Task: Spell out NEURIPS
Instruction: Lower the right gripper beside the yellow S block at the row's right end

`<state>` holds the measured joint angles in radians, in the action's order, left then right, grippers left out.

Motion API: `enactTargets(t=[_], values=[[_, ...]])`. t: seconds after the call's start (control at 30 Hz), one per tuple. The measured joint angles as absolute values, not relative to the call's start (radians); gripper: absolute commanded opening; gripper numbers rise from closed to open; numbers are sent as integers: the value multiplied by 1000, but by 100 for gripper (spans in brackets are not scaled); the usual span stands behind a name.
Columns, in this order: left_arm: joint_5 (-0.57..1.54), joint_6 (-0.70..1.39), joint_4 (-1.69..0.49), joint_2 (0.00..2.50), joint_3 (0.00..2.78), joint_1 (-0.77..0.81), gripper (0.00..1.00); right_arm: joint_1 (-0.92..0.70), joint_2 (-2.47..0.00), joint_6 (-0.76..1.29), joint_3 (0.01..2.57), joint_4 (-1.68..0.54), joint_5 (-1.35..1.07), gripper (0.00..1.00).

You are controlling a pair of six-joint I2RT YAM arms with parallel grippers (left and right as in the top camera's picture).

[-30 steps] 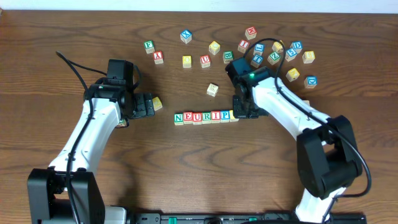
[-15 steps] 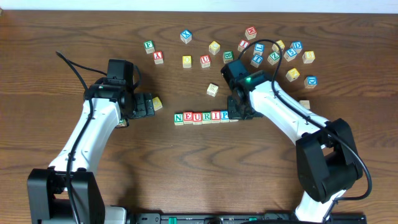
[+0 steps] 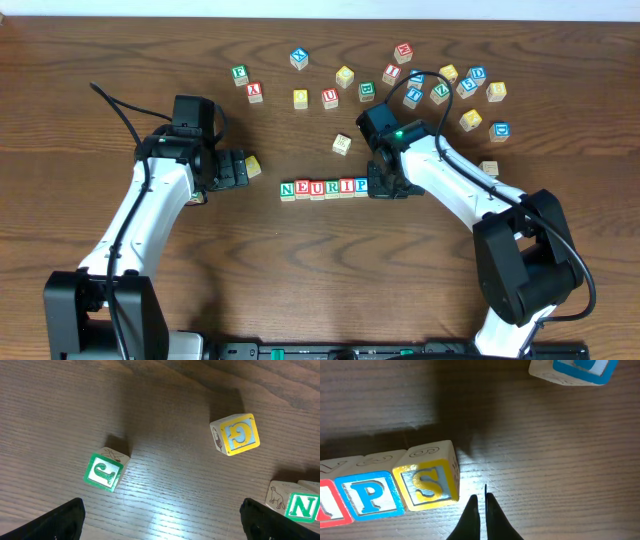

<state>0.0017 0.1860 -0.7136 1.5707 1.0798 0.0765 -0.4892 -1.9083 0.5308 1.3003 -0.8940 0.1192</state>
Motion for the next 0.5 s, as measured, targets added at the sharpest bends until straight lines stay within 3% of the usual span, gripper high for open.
enactTargets(t=[0.5], values=[[2, 186, -714, 1571, 1080, 76, 98, -489, -1908, 534, 1300, -877, 119, 1]])
